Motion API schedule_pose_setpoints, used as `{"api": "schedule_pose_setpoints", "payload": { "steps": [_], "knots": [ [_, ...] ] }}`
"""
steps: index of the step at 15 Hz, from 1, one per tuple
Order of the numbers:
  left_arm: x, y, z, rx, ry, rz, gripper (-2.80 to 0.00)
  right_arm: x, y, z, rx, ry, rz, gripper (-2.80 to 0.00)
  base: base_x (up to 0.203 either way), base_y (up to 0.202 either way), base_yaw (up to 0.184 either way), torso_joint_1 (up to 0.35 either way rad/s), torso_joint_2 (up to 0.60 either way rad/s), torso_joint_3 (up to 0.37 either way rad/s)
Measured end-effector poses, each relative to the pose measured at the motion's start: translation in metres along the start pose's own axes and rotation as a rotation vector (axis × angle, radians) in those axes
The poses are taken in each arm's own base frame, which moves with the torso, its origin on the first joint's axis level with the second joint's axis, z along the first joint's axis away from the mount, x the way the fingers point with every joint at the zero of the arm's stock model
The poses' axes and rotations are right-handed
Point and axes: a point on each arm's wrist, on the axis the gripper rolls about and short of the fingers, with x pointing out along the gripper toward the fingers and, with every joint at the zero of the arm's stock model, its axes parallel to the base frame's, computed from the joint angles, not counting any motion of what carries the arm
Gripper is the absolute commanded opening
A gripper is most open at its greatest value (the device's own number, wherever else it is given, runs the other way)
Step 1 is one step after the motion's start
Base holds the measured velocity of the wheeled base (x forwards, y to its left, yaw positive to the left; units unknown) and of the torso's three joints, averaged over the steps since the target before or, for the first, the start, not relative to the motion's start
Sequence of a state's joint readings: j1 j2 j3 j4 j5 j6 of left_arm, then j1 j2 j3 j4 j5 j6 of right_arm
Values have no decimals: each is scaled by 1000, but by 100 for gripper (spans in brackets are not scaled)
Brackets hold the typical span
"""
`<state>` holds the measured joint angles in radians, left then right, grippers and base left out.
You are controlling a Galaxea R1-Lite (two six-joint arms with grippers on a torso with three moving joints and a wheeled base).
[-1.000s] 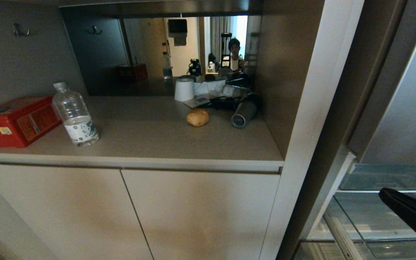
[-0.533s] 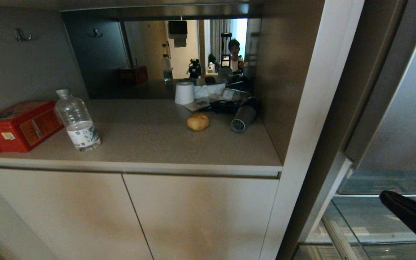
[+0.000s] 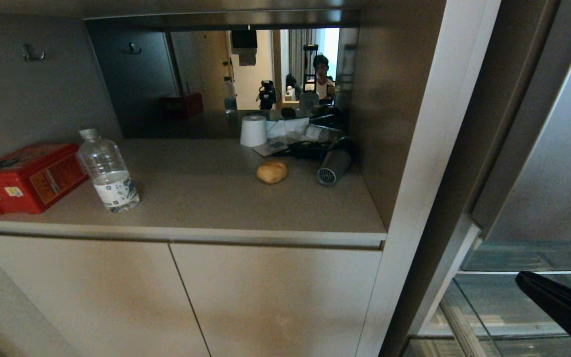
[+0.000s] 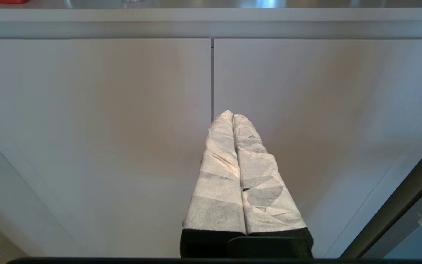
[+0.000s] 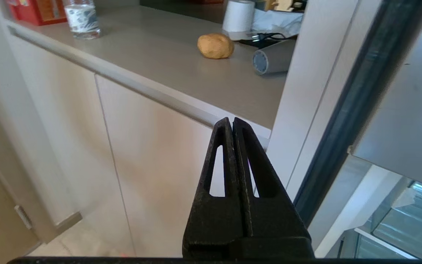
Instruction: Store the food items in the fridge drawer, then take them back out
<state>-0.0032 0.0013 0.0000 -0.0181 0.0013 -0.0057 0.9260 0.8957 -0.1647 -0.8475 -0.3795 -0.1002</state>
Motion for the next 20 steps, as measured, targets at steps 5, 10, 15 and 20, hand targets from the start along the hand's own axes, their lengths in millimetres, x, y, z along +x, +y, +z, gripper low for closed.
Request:
{"api": "schedule_pose_setpoints", "payload": {
  "steps": [5, 10, 15, 20],
  "knots": [
    [0, 0, 0, 0, 0, 0, -280, -7, -2, 1, 1, -31, 44, -280, 0, 0, 0, 0, 0, 0],
    [0, 0, 0, 0, 0, 0, -280, -15, -5, 5, 4, 32, 44, -280, 0, 0, 0, 0, 0, 0],
    [0, 0, 0, 0, 0, 0, -280, -27, -12, -8, 35, 117, 16, -280, 0, 0, 0, 0, 0, 0],
    [0, 0, 0, 0, 0, 0, -280, -30, -13, -13, 42, 162, -2, -280, 0, 0, 0, 0, 0, 0]
  ]
}}
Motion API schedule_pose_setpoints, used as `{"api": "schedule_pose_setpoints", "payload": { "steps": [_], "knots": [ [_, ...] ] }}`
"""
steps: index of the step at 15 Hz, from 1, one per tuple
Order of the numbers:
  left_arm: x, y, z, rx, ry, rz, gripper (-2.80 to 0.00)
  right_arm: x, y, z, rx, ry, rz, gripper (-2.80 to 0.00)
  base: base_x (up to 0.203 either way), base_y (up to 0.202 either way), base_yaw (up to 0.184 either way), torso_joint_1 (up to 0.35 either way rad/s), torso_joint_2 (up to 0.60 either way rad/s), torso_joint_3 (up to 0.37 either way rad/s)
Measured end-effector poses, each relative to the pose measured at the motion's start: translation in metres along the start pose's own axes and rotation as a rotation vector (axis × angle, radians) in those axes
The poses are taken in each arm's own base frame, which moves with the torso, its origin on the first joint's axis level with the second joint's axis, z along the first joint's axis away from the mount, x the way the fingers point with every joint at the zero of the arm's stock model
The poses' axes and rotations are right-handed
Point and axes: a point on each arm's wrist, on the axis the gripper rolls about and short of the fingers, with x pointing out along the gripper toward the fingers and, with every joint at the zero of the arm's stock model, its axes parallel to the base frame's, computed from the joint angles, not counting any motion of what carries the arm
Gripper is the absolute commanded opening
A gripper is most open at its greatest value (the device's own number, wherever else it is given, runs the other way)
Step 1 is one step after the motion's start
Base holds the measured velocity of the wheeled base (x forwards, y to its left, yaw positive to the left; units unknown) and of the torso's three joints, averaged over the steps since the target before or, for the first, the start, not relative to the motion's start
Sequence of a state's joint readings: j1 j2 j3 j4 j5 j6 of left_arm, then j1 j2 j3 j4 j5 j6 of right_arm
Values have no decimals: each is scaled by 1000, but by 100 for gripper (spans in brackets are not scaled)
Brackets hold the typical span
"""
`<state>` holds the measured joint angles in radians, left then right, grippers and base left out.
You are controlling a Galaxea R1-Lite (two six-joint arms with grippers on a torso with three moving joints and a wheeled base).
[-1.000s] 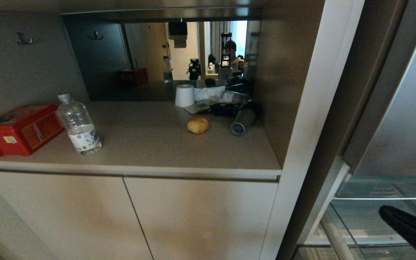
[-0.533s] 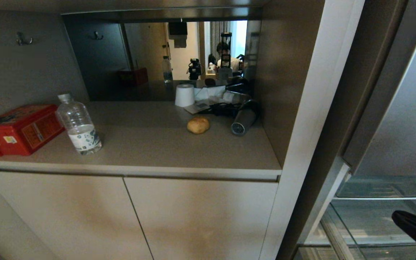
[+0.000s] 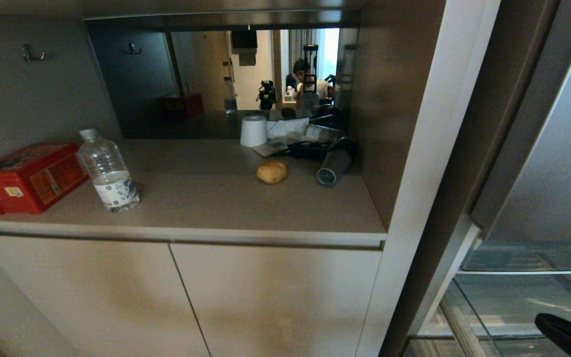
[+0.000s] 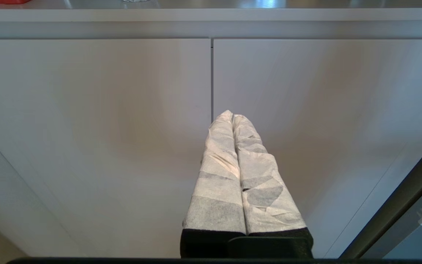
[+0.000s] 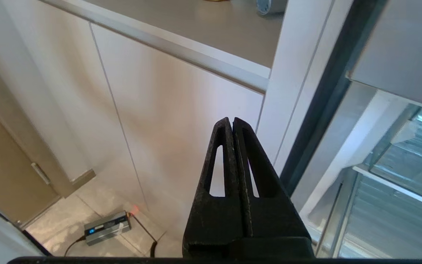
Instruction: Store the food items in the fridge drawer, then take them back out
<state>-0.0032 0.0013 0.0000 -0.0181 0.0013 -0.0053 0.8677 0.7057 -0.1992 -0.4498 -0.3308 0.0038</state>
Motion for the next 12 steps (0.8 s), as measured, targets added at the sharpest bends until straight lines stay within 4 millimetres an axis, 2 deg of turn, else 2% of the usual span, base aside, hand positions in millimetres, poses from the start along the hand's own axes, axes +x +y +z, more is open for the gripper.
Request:
{"api": "schedule_pose_setpoints", "payload": {
  "steps": [6, 12],
  "knots": [
    [0, 0, 0, 0, 0, -1, -280, -2, -2, -7, -3, 16, -13, -280, 2, 22, -4, 2, 1, 1],
    [0, 0, 0, 0, 0, -1, -280, -3, -2, -6, -2, 8, 1, -280, 0, 172, 4, 0, 2, 3]
  ]
}}
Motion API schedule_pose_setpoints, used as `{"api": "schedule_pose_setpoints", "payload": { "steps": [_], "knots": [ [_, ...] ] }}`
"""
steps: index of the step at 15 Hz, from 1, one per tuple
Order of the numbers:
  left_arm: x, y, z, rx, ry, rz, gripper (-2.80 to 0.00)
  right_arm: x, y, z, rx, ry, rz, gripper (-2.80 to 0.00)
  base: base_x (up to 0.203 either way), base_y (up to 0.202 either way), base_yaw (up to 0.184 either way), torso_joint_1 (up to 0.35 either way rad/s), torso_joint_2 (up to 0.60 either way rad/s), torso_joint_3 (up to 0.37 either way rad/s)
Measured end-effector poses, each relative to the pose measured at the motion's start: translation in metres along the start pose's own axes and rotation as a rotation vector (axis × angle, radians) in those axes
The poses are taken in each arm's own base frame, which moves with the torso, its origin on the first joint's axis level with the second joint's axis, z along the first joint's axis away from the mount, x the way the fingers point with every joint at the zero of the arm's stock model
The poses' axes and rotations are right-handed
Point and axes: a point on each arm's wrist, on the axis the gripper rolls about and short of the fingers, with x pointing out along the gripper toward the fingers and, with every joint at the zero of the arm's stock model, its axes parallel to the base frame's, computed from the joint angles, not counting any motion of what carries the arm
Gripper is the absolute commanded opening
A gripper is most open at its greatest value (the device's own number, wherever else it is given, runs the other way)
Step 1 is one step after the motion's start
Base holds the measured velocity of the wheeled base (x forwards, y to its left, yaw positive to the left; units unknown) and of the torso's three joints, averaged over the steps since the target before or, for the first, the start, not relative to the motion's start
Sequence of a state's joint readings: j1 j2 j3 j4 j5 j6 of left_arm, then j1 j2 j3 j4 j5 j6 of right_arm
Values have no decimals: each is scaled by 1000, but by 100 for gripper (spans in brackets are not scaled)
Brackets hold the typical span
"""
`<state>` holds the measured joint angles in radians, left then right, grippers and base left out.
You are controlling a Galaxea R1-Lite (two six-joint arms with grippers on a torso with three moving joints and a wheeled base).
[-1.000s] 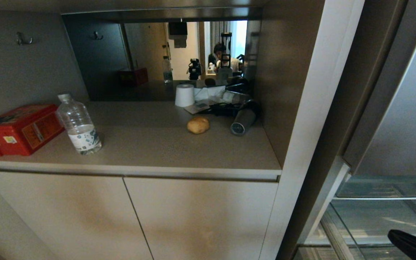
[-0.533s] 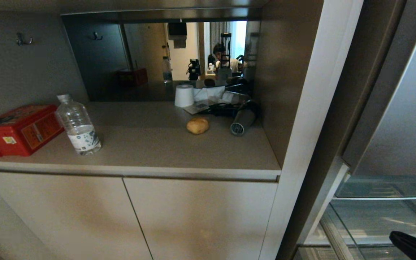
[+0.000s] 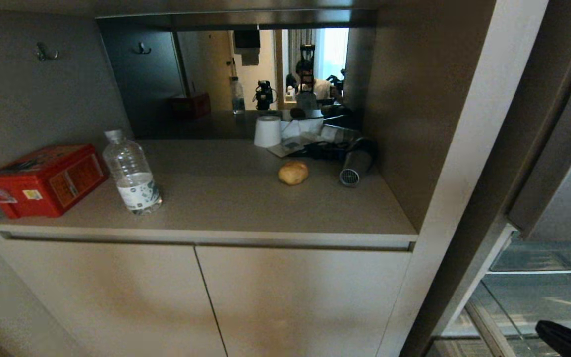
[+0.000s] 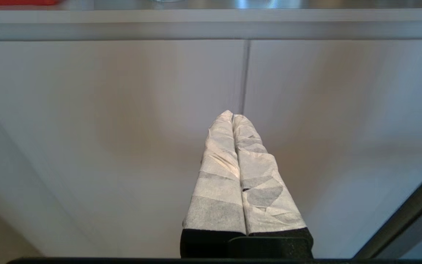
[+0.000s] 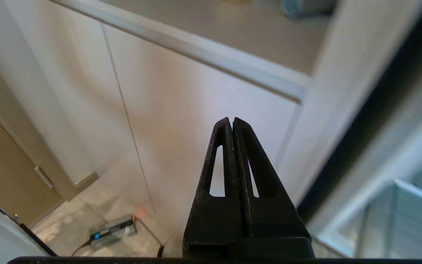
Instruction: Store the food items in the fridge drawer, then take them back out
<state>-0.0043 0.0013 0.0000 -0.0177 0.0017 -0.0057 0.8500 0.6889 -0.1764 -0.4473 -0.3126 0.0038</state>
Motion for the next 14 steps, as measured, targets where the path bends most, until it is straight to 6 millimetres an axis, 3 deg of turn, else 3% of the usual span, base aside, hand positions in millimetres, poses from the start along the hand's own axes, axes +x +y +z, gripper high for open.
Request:
{"api": "schedule_pose_setpoints", "payload": {
  "steps": [5, 8, 10, 14],
  "knots": [
    [0, 0, 0, 0, -2, 1, -280, 3, 2, 5, -3, 7, 41, -280, 0, 32, 3, 2, 1, -1],
    [0, 0, 0, 0, 1, 2, -280, 17, 7, 17, -7, 23, 47, -280, 0, 0, 0, 0, 0, 0],
    [0, 0, 1, 1, -5, 3, -280, 35, 13, 28, -17, 55, 46, -280, 0, 0, 0, 16, 9, -2],
    [0, 0, 0, 1, 0, 1, -280, 92, 31, 58, -13, 53, 40, -280, 0, 0, 0, 0, 0, 0]
  ]
}}
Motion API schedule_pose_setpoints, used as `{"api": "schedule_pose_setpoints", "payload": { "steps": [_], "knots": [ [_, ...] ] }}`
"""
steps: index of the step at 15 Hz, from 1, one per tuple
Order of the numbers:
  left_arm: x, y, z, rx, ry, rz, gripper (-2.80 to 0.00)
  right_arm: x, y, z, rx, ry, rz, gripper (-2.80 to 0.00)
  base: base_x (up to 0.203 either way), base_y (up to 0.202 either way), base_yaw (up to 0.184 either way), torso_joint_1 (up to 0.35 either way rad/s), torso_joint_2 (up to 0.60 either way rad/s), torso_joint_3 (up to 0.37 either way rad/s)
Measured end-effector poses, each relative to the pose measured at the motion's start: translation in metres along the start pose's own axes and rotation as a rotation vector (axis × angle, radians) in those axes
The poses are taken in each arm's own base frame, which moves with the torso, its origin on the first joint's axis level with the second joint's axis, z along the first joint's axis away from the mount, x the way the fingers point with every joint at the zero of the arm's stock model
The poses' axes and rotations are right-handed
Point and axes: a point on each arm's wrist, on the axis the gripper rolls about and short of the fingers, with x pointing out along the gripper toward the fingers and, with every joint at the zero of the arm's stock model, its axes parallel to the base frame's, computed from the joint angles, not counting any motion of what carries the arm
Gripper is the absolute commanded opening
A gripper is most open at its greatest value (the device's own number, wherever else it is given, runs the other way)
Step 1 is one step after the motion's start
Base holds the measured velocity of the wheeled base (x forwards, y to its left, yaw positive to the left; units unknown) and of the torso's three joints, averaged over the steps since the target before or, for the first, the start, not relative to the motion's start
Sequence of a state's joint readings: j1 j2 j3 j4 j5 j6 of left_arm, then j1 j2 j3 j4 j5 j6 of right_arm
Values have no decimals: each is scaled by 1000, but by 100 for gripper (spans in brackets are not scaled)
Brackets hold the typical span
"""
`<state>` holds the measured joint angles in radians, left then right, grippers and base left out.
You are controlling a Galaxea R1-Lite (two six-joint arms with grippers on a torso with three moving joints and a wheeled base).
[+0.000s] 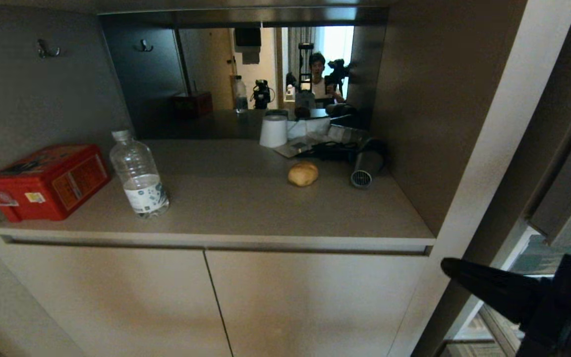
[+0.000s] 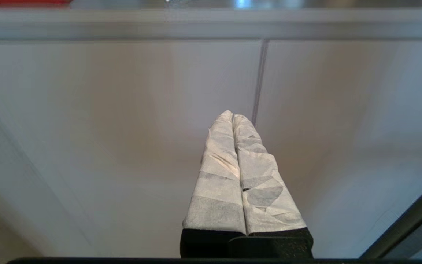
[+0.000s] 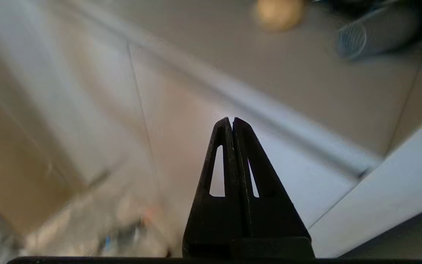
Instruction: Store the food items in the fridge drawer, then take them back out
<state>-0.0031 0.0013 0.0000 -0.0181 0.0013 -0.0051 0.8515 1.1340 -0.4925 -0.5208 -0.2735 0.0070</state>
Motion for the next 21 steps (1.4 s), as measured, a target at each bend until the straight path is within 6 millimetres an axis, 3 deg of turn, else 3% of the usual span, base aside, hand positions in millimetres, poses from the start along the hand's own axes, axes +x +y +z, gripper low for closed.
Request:
{"api": "schedule_pose_setpoints", "payload": {
  "steps": [6, 15, 18, 21],
  "knots": [
    [0, 0, 0, 0, 1, 0, -280, 101, 26, 28, 7, -36, -94, -280, 0, 0, 0, 0, 0, 0],
    [0, 0, 0, 4, 0, 0, -280, 231, 46, 24, -25, 4, -277, -280, 0, 0, 0, 0, 0, 0],
    [0, 0, 0, 4, 0, 0, -280, 269, 38, 18, -38, 42, -341, -280, 0, 0, 0, 0, 0, 0],
    [0, 0, 0, 4, 0, 0, -280, 290, 8, 12, -30, 96, -416, -280, 0, 0, 0, 0, 0, 0]
  ]
}}
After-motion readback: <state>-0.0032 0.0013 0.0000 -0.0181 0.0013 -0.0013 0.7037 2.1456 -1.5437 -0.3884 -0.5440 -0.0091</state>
